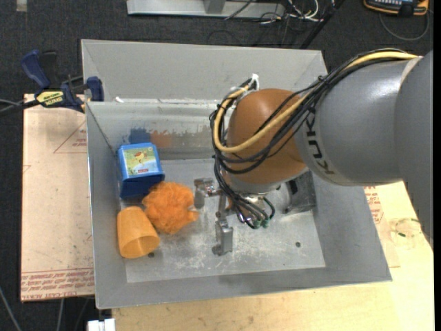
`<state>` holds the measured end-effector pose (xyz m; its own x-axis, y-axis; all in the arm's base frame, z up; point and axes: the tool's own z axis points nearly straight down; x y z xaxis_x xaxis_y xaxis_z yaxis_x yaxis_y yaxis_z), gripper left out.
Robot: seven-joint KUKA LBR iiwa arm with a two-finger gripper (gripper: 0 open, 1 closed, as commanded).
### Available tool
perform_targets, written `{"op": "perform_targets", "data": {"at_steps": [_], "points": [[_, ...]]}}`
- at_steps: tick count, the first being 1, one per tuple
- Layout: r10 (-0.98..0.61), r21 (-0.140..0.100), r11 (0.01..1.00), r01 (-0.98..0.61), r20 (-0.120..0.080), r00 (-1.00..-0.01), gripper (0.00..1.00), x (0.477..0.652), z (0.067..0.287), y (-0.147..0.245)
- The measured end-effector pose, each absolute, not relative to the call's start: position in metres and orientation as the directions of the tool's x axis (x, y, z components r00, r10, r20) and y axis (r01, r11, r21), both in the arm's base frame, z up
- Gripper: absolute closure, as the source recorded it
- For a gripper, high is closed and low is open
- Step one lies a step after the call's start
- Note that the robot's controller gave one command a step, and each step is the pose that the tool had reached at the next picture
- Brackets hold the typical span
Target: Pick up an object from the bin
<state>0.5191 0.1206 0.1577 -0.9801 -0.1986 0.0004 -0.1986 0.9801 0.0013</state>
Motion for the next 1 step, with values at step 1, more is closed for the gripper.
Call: {"op": "perform_targets", "data": {"at_steps": [1], "points": [[-0.116,0.002,0.993,-0.116,0.003,-0.993,0.00,0.5285,0.2035,0.1348]]}}
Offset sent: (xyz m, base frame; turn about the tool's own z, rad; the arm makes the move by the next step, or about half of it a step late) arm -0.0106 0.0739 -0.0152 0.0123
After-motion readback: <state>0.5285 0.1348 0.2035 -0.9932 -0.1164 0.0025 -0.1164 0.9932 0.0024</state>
